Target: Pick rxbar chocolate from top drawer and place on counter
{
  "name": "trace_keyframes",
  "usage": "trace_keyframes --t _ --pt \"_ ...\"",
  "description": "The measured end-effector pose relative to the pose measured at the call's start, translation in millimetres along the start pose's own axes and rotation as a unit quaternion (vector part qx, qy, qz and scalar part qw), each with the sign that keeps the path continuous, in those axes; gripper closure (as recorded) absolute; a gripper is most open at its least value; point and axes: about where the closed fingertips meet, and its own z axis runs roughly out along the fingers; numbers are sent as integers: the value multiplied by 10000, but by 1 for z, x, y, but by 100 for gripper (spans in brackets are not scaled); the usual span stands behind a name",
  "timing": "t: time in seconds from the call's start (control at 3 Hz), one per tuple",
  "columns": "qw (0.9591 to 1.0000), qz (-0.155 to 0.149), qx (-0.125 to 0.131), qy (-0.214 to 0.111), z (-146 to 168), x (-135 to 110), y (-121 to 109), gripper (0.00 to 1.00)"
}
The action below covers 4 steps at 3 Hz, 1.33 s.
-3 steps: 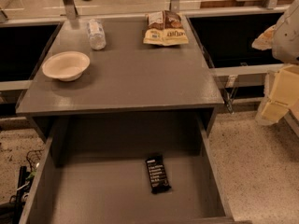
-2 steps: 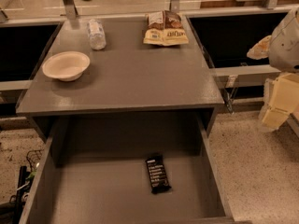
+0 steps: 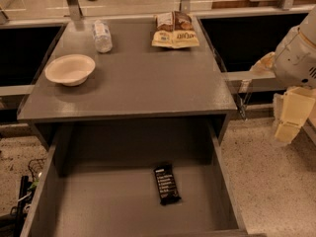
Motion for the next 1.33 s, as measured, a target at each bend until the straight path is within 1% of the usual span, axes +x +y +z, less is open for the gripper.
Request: trace_keyframes --t 0.33,0.67,1.0,1.33 --pt "9997 -13 -232 -72 12 4 -1 0" --pt "9997 -13 -237 -72 12 4 -1 0" --pt "9998 66 -86 -176 16 4 2 0" --pt "9992 26 6 -407 33 -16 25 0"
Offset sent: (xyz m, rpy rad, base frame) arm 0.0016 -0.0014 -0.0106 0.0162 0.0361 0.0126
